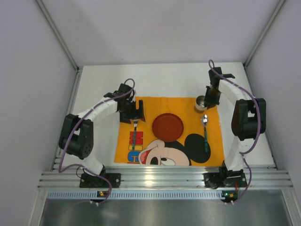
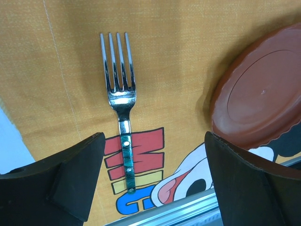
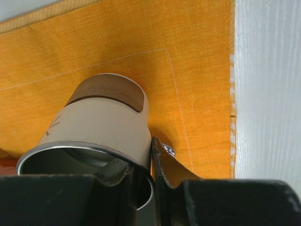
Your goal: Set the dinner table for one person
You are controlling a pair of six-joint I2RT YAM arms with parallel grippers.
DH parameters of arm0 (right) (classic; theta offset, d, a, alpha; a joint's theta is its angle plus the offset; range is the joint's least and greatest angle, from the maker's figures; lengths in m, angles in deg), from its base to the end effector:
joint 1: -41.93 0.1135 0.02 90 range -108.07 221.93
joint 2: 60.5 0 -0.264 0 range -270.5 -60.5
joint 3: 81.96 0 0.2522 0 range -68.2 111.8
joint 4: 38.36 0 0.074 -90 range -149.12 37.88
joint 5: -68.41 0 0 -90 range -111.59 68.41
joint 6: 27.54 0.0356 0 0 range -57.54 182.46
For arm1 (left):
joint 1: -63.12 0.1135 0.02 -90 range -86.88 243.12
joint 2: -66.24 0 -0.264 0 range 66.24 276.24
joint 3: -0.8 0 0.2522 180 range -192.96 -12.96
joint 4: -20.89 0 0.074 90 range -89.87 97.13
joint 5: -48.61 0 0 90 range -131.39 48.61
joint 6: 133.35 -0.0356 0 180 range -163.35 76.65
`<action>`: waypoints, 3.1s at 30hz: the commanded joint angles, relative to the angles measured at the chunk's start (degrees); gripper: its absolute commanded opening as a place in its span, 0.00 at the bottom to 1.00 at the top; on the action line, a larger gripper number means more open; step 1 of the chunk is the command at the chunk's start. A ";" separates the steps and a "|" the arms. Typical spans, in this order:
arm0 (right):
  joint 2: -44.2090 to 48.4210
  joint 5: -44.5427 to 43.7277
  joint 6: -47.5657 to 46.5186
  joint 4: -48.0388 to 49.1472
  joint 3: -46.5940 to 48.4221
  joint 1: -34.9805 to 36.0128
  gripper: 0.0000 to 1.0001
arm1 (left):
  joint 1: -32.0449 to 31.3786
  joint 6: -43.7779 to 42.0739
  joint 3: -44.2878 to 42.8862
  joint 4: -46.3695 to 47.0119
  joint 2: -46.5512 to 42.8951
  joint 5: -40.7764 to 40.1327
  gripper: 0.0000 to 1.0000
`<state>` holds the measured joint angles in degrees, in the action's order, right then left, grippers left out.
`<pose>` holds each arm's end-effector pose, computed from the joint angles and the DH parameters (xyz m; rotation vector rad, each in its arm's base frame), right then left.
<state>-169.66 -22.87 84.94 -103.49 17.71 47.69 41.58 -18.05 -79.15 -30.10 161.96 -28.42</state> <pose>0.3826 0.0378 0.2156 0.4223 2.8440 0.0636 0.3058 -0.1293 0.2078 -0.0266 2.8130 -0.5232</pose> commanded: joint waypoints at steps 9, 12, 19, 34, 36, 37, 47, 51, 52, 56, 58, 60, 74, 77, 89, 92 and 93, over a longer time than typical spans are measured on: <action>-2.19 -3.73 -0.24 -3.56 1.19 0.66 0.32 | -0.43 -1.92 1.07 0.50 -3.44 0.91 0.91; -1.76 -3.82 0.11 -3.47 1.80 1.10 0.40 | -0.43 -2.10 0.80 0.41 -3.09 1.27 0.91; 1.58 -5.57 0.46 -6.53 7.51 1.36 0.49 | -0.52 -2.53 -1.04 0.67 -2.03 2.58 0.91; 28.35 -2.12 -5.42 -3.77 12.14 10.13 0.99 | -0.52 -1.57 6.33 7.08 -9.32 0.30 0.92; 39.17 5.29 -4.65 3.00 -2.41 11.37 1.00 | -0.52 -0.61 6.69 7.00 -10.46 -0.14 0.90; 42.34 8.54 -2.64 8.26 -6.85 12.34 1.00 | -0.52 -0.25 6.95 6.65 -11.34 -0.92 0.90; 61.78 14.64 4.16 20.46 -26.68 19.20 1.00 | -1.31 1.87 16.78 14.27 -39.17 -28.59 0.97; 66.17 13.85 3.71 15.00 -24.21 21.22 1.00 | -1.31 -2.17 29.08 25.52 -50.79 -39.51 0.98; 67.67 12.72 3.89 14.03 -24.64 22.35 1.00 | -1.31 -4.45 34.50 28.33 -52.81 -39.17 0.99; 76.35 10.95 5.47 9.02 -27.28 23.77 1.00 | -1.31 -14.65 41.23 32.15 -59.85 -43.00 0.99; 78.74 11.65 6.61 6.13 -28.07 23.68 1.00 | -1.31 -11.70 43.24 30.82 -61.17 -53.52 0.99; 82.26 10.86 8.10 3.92 -27.64 23.86 1.00 | -1.14 -13.85 44.92 32.30 -64.07 -50.79 0.99; 87.53 13.85 13.00 -15.94 -18.92 23.60 1.00 | 2.99 -21.25 53.80 73.50 -36.78 -46.46 0.99; 90.26 9.02 15.31 -19.72 -22.71 23.42 1.00 | 7.82 -21.96 52.40 81.94 -26.05 -39.01 0.99; 87.99 4.79 11.10 -15.26 -23.85 23.42 1.00 | 21.09 -21.96 47.90 99.70 -5.64 -15.72 0.99; 86.76 6.72 9.96 -13.94 -25.69 23.51 1.00 | 21.10 -22.05 47.65 98.85 -5.46 -15.35 0.99; 86.49 7.08 9.43 -13.67 -26.23 23.51 1.00 | 21.10 -22.13 47.56 98.93 -5.46 -15.35 0.99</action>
<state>-81.12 -17.23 96.50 -121.15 -6.94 70.68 62.50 -40.68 -31.62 60.96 156.59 -48.46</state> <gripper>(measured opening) 0.996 0.985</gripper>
